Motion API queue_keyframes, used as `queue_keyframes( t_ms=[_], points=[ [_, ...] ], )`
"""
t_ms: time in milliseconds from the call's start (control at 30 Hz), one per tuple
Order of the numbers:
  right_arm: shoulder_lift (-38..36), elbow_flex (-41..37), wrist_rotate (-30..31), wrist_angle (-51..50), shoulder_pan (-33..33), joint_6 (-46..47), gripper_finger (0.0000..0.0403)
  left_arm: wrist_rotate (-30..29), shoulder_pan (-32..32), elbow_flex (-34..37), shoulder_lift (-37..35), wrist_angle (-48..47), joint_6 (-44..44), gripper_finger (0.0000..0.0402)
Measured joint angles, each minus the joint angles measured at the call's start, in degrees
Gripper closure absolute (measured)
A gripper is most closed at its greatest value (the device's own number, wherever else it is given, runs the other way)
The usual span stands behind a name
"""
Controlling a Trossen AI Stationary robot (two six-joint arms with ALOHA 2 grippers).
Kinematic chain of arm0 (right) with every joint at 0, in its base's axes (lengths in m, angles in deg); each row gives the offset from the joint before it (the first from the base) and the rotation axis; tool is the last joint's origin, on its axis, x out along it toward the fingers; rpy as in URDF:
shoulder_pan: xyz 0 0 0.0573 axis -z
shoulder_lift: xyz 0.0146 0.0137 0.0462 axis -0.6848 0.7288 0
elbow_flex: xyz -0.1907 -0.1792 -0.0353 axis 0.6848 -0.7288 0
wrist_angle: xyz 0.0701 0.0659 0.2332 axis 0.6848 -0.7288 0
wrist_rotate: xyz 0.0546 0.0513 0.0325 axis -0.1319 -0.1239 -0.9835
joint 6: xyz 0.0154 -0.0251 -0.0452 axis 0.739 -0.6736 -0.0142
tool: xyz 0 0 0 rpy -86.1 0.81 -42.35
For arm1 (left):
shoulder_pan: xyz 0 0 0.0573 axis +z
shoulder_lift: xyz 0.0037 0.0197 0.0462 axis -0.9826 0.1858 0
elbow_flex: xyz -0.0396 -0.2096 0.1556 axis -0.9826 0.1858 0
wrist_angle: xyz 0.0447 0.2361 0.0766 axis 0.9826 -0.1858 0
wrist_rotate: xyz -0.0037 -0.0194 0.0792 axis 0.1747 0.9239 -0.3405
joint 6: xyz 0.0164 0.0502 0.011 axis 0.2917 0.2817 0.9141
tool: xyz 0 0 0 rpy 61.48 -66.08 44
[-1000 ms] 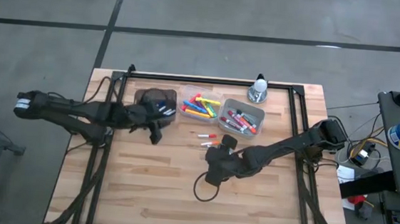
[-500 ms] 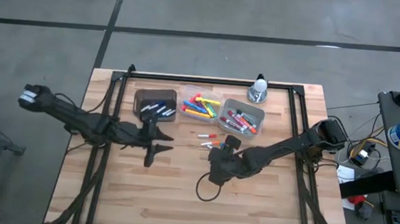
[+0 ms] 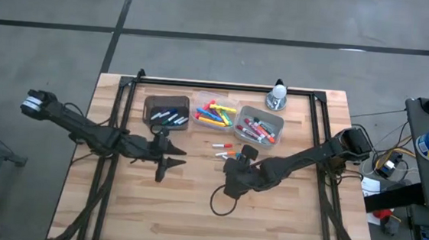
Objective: Pick & Place Markers
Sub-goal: Put the light blue mini marker into the black bin
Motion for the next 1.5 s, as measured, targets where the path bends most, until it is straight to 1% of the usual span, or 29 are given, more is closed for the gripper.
queue_keyframes(
  t_ms=[200,467,733,867,967,1100,1233,1367,1500],
  points=[
    [0.0,-0.1,0.0,0.0,0.0,0.0,0.0275,0.4,-0.3,0.4,-0.1,3.9,2.3,0.0255],
    [0.0,-0.2,-0.1,0.0,-0.1,0.5,0.0273,0.4,-0.4,0.6,0.4,4.0,2.3,0.0255],
    [0.0,-0.3,-0.1,0.0,-0.1,0.5,0.0284,0.4,-0.5,0.7,0.5,4.1,3.5,0.0255],
    [0.0,-0.3,-0.1,0.0,-0.1,0.5,0.0287,0.4,-0.5,0.7,0.5,6.1,4.7,0.0255],
    [0.0,-0.5,-0.1,0.0,-0.2,0.6,0.0285,1.3,-0.5,0.7,0.5,6.5,6.6,0.0255],
    [0.0,-1.0,-0.1,0.1,-0.2,-0.3,0.0286,1.5,-0.5,0.7,0.5,6.3,7.4,0.0255],
    [0.0,-2.3,-0.2,0.4,-0.2,-0.5,0.0289,3.2,-0.5,0.7,0.5,6.4,7.3,0.0255],
    [0.0,-4.0,-0.9,1.7,-0.2,-0.1,0.0289,3.3,-0.5,0.7,0.5,6.1,7.0,0.0255],
    [0.0,-5.0,-3.0,1.9,-0.2,1.7,0.0293,3.3,-0.5,0.7,0.4,6.1,7.4,0.0255]
  ],
)
